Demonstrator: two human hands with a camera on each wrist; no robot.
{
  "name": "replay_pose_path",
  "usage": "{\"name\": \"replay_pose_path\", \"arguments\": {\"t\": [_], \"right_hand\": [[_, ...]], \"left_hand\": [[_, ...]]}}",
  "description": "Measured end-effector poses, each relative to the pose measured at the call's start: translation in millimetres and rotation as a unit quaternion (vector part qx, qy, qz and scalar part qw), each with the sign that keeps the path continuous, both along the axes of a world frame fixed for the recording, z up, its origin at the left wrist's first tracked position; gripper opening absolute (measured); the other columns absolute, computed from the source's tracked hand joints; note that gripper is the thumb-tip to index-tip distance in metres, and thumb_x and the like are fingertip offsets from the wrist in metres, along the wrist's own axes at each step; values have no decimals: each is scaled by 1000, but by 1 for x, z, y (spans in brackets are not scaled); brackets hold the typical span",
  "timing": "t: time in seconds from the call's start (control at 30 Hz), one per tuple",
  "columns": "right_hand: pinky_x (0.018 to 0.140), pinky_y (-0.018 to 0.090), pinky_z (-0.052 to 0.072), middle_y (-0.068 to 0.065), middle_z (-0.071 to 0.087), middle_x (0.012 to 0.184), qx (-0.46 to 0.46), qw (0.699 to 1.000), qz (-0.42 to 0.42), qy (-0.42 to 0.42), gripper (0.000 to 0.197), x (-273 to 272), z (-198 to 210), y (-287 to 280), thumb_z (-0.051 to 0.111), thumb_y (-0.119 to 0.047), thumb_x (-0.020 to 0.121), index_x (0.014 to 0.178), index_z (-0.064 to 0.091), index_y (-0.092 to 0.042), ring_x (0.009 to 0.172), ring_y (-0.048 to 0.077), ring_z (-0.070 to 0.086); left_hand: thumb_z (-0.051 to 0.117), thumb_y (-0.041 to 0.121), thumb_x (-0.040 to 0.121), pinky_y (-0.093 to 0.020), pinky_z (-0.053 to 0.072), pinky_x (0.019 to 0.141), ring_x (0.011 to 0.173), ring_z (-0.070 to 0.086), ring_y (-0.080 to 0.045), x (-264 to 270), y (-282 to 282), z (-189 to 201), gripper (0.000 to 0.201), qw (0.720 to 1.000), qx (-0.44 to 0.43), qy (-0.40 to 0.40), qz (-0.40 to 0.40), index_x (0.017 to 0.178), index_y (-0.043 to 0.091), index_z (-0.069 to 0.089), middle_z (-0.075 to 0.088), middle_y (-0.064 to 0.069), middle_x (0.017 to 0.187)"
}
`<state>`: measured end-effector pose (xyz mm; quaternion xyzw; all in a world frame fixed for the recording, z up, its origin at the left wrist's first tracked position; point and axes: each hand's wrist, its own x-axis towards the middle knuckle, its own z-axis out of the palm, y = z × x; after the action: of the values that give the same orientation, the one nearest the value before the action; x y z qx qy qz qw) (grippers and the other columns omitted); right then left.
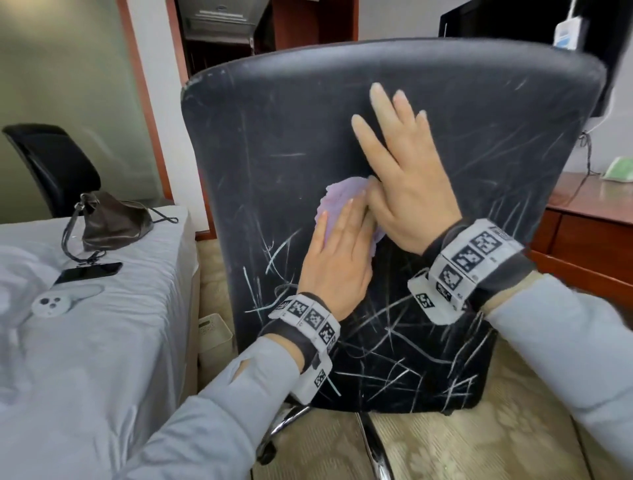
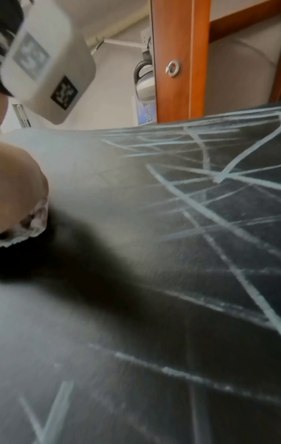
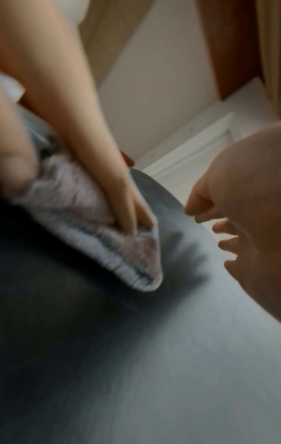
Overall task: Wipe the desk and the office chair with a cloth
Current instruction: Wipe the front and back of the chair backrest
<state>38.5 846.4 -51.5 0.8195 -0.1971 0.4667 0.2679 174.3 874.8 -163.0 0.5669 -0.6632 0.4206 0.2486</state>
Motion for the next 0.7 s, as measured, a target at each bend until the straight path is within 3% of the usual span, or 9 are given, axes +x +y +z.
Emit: {"name": "replay_pose_path", "arguments": {"t": [0.1, 0.23, 0.3, 0.37, 0.43, 0.5, 0.57, 0.6, 0.7], "right_hand": [[121, 53, 1, 15, 2, 165, -14, 989, -129, 75, 64, 12, 5, -18, 36, -36, 103, 158, 14, -13, 151, 38, 0], [121, 53, -2, 11, -3, 166, -27, 981, -177, 79, 70, 15, -3, -26, 32, -46, 102, 159, 5, -17, 152, 36, -4], [121, 53, -2, 11, -2, 166, -29, 981, -176, 73, 71, 18, -5, -23, 34, -46, 102, 159, 5, -17, 152, 35, -4], [121, 54, -1, 11, -1, 166, -32, 982, -173, 69, 71, 20, -5, -24, 36, -45, 102, 159, 6, -17, 152, 35, -3], [122, 55, 0, 11, -1, 166, -31, 981, -176, 73, 71, 20, -6, -25, 36, -45, 101, 159, 5, -16, 152, 35, -3], [122, 55, 0, 9, -3, 166, -28, 979, -185, 76, 72, 22, -10, -26, 35, -45, 101, 159, 4, -16, 152, 34, -4], [122, 53, -2, 8, -5, 166, -24, 978, -192, 81, 73, 23, -16, -26, 35, -46, 101, 159, 2, -16, 152, 33, -6], [121, 53, -3, 8, -5, 166, -25, 977, -194, 84, 74, 23, -17, -26, 35, -45, 100, 159, 2, -16, 152, 33, -6], [121, 51, -5, 9, -3, 166, -26, 979, -182, 87, 73, 23, -16, -29, 36, -44, 100, 159, 5, -15, 152, 33, -4]], "left_hand": [[40, 9, 90, -53, 15, 124, 155, 12, -29, 21, 1, 21, 71, 999, -29, 32, 4, 157, 3, 20, 15, -18, 166], [33, 3, 92, -50, 14, 125, 156, 1, -28, 52, 3, 29, 71, 990, -53, 128, 19, 159, 0, 10, 1, -17, 167], [32, 4, 91, -49, 17, 125, 156, 2, -29, 53, 4, 7, 70, 995, -18, 96, -2, 158, -1, 14, 3, -18, 167], [34, 9, 93, -51, 19, 123, 155, 8, -30, 59, 8, -9, 69, 1000, 17, 0, 11, 158, 1, 14, 7, -19, 167], [44, 17, 95, -53, 19, 123, 154, 12, -30, 77, 11, 10, 71, 996, 7, -60, 58, 158, 1, 14, 12, -19, 166], [43, 22, 97, -53, 16, 124, 154, 13, -32, 91, 11, 47, 71, 993, -52, 28, 99, 158, 0, 14, 12, -20, 166], [40, 22, 97, -52, 17, 124, 153, 15, -35, 86, 10, 69, 67, 979, -105, 158, 67, 156, -3, 18, 15, -23, 164], [43, 19, 96, -52, 20, 123, 152, 18, -37, 78, 7, 63, 67, 981, -107, 156, 45, 154, -5, 21, 18, -25, 163], [54, 14, 94, -52, 23, 122, 151, 23, -35, 73, 4, 15, 68, 999, -41, 2, 16, 153, -5, 27, 24, -24, 162]]}}
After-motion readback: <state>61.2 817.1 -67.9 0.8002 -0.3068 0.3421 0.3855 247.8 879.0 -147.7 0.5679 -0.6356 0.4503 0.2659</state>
